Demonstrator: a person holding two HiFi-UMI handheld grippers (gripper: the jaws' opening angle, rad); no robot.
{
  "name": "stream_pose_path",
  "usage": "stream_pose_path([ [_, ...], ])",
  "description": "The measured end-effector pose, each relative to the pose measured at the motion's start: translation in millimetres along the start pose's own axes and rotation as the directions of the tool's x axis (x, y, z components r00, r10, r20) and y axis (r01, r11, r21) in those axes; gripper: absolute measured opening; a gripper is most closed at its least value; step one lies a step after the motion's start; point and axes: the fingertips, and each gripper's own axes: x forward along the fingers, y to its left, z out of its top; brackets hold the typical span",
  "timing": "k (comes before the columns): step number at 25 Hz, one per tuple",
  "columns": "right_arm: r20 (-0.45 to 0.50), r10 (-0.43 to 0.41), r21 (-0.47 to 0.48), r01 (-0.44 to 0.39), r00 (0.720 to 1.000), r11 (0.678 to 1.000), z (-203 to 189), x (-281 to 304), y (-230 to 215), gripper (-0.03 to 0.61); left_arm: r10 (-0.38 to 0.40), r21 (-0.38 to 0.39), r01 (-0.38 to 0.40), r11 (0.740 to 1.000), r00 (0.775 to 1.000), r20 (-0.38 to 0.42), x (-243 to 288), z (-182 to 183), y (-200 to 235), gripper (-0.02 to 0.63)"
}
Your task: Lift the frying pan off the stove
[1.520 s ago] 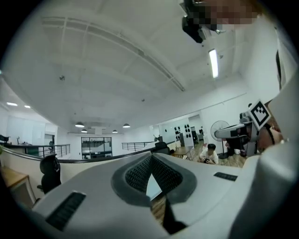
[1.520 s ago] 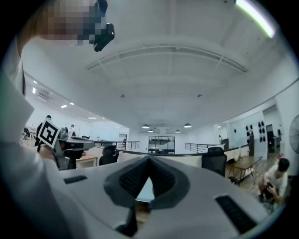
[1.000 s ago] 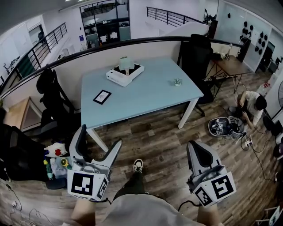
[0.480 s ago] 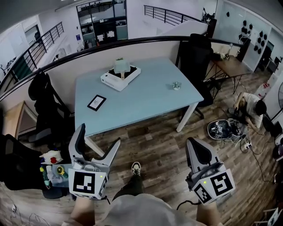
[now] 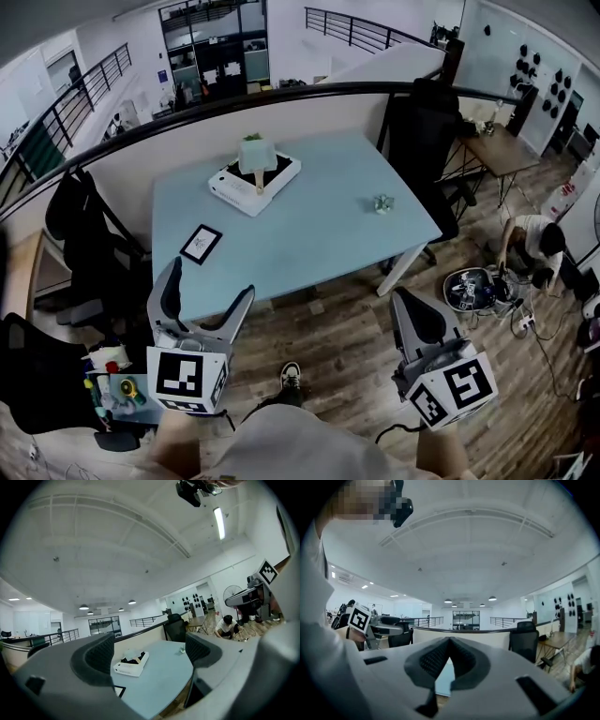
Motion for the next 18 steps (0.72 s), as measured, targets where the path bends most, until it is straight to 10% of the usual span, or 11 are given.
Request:
stream_pose_path([
  [18, -0.106, -0.013, 0.041, 0.017, 0.994, 0.999, -29.3, 210.2, -67.3, 0.003, -0.06, -0.038, 0.056, 0.998, 0.994, -0.097, 189.4, -50.1, 95.1, 0.453],
])
